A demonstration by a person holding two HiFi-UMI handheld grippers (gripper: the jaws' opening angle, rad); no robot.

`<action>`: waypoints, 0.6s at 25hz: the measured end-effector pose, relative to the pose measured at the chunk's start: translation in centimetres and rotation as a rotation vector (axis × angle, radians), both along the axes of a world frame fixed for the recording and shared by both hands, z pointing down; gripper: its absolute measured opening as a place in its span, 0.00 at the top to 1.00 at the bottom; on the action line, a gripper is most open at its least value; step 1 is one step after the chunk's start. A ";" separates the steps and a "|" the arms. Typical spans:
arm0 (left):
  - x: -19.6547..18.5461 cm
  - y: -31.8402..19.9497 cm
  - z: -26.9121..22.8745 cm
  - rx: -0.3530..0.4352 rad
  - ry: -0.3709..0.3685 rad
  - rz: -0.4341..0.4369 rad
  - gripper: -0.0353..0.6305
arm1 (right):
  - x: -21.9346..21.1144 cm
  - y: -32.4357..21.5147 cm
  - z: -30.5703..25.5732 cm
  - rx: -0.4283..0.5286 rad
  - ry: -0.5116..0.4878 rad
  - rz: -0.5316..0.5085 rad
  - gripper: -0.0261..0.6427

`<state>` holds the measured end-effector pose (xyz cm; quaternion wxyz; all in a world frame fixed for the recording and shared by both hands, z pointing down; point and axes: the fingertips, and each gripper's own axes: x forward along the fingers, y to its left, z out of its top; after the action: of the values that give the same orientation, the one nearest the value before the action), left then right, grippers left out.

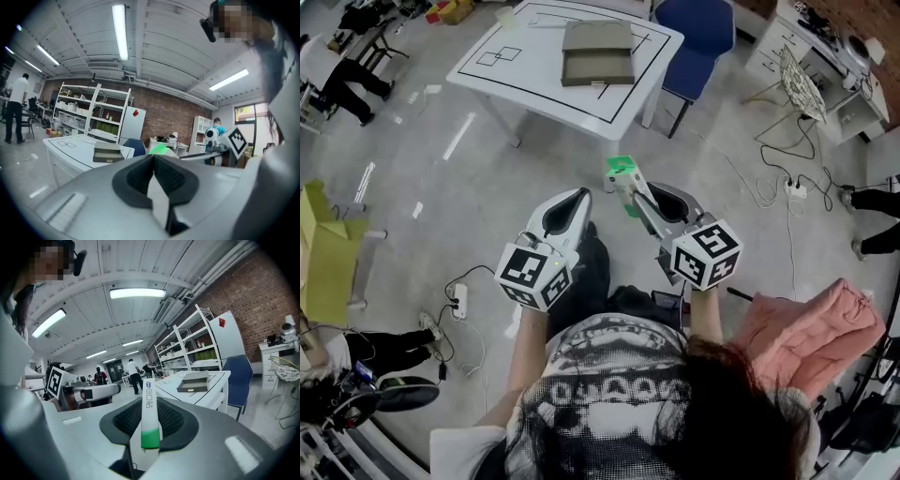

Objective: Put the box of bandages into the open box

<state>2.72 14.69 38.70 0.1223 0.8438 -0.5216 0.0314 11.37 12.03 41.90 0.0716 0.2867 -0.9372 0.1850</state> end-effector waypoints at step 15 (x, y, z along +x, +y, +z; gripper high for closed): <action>-7.4 -15.7 0.3 -0.039 0.022 0.087 0.95 | -8.2 -14.4 0.3 -0.051 0.043 0.042 0.81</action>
<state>-4.72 -1.03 39.03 0.1431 0.8635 -0.4822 0.0375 3.15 -2.32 42.23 0.0952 0.3081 -0.9243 0.2042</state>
